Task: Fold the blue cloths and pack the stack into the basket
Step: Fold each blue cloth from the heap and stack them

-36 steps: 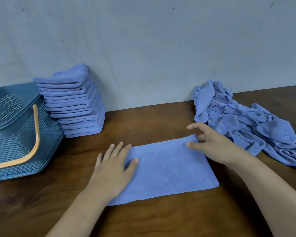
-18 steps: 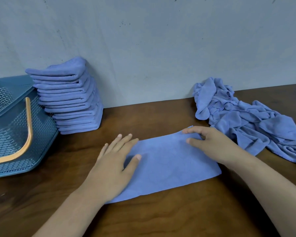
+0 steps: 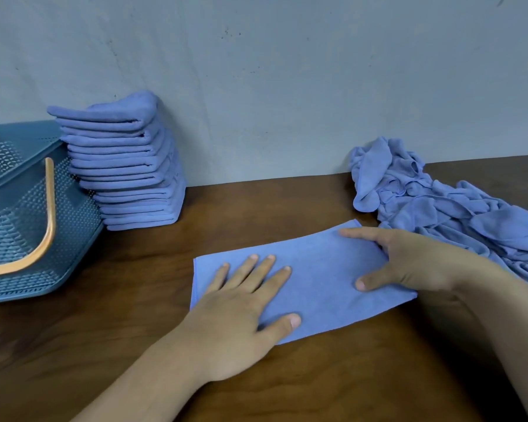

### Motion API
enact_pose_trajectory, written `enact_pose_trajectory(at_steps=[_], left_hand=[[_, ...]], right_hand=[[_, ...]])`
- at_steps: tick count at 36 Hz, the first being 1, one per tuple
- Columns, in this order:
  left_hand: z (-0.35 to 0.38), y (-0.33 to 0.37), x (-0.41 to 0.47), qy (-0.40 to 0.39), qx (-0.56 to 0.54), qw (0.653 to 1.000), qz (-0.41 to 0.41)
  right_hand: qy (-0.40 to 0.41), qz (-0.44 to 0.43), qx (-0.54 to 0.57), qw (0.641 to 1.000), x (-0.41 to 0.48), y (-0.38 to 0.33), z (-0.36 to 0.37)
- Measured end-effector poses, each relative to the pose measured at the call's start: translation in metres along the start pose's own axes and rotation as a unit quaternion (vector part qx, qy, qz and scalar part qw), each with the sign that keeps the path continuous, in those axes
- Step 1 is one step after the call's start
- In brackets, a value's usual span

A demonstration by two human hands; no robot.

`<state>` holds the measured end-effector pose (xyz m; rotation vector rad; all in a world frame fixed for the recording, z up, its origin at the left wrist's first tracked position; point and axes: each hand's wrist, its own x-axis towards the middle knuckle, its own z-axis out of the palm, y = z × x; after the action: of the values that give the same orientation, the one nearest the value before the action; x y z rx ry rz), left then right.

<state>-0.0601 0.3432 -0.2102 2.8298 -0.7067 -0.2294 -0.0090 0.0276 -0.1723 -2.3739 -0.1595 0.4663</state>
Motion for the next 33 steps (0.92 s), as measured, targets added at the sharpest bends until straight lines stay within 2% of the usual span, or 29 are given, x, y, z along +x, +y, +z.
enact_pose_trajectory(at_steps=[2, 4, 6, 9, 13, 15, 19, 23, 28, 33], left_hand=[[0.004, 0.003, 0.003, 0.028, -0.038, 0.999, 0.002], [0.003, 0.002, 0.004, 0.089, -0.121, 0.989, -0.005], [-0.002, -0.002, 0.004, 0.168, -0.243, 0.955, -0.035], [-0.014, -0.011, 0.001, 0.267, -0.385, 0.881, -0.065], [-0.031, -0.028, -0.002, 0.297, -0.466, 0.826, -0.111], [-0.034, -0.037, -0.008, 0.283, -0.476, 0.823, -0.127], [-0.030, -0.062, -0.024, 0.274, -0.443, 0.845, -0.116], [-0.029, -0.086, -0.020, 0.272, -0.498, 0.810, -0.150], [-0.022, -0.096, -0.010, 0.276, -0.542, 0.780, -0.148], [-0.015, -0.097, -0.004, 0.283, -0.523, 0.791, -0.144]], right_hand=[[0.006, -0.006, 0.012, 1.000, 0.000, 0.000, -0.002], [0.023, -0.014, 0.032, 0.999, -0.001, -0.003, 0.000], [0.043, -0.026, 0.056, 0.997, -0.002, -0.005, 0.003], [0.062, -0.028, 0.063, 0.996, -0.005, -0.011, 0.006], [0.071, -0.025, 0.023, 0.997, -0.013, -0.038, 0.003], [0.065, -0.018, 0.023, 0.997, -0.017, -0.059, 0.002], [0.048, -0.023, 0.006, 0.999, -0.020, -0.100, 0.014], [0.019, -0.045, -0.025, 0.999, -0.021, -0.133, 0.035], [0.014, -0.053, -0.036, 0.998, -0.010, -0.159, 0.063], [-0.007, -0.036, -0.032, 0.999, 0.007, -0.164, 0.104]])
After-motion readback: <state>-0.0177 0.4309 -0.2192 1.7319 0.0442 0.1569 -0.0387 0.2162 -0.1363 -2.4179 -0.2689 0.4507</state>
